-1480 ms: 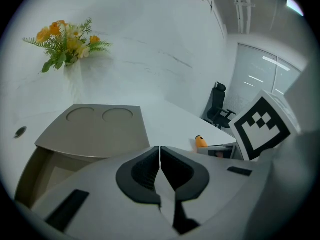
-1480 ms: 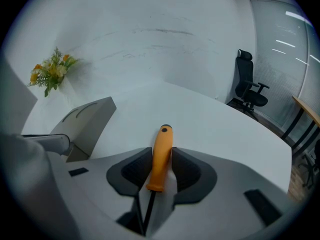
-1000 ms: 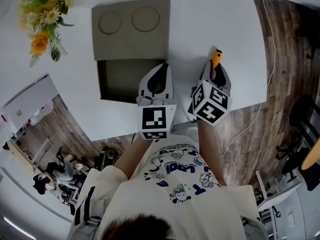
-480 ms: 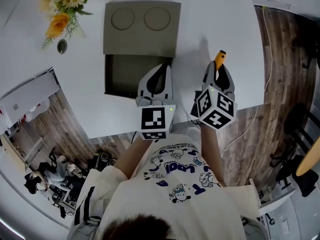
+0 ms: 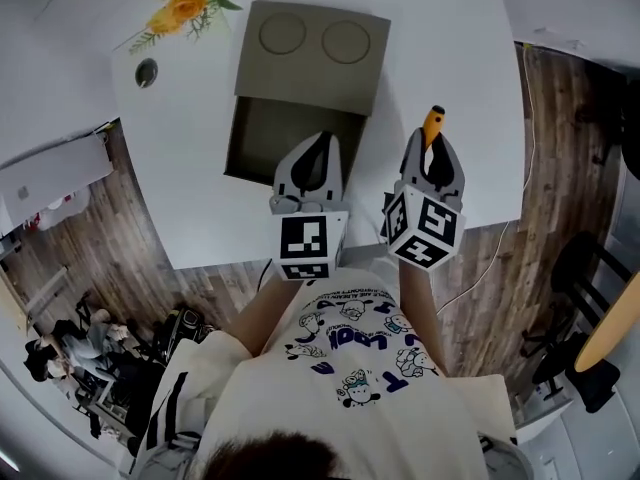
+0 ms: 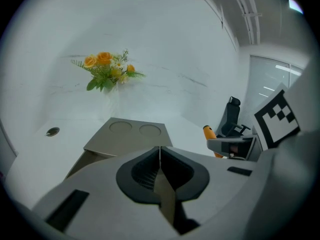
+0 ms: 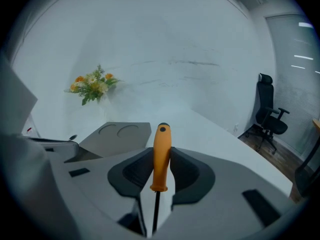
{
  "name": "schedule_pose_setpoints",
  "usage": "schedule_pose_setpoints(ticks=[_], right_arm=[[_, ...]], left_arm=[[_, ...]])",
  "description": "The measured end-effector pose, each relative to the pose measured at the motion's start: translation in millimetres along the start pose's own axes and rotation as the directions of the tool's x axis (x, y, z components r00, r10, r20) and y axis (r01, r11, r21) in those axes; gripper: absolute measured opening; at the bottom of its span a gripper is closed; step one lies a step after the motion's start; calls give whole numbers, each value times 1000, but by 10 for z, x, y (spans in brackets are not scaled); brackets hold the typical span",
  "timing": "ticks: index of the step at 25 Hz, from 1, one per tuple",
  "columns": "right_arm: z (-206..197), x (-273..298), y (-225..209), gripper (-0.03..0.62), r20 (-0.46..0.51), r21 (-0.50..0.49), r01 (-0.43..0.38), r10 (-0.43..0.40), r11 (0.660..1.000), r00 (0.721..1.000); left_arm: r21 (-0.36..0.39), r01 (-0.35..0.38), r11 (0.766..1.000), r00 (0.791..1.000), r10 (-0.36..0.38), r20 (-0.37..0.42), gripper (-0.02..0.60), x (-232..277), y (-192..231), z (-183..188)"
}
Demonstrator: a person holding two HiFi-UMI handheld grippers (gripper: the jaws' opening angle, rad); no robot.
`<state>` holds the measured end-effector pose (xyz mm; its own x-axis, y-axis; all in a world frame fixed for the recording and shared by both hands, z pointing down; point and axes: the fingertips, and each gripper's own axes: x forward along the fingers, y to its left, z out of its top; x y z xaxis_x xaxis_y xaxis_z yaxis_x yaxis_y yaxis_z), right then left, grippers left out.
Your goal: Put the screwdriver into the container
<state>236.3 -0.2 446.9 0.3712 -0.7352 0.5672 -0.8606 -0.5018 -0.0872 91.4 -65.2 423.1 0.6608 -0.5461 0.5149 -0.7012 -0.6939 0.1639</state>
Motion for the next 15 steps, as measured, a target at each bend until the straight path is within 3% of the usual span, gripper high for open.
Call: schedule_pose_setpoints(ticks=[6,15], right_arm=[[133,-57,391,118,72,-102,-116,124,988,990],[225,-162,1006,118,133,-225,-273,307,935,942]], left_arm=[[-33,-53,998,998,54,29,21,-165,220,19],[-90,-135,987,989,140,52,21,-438,507,-30]])
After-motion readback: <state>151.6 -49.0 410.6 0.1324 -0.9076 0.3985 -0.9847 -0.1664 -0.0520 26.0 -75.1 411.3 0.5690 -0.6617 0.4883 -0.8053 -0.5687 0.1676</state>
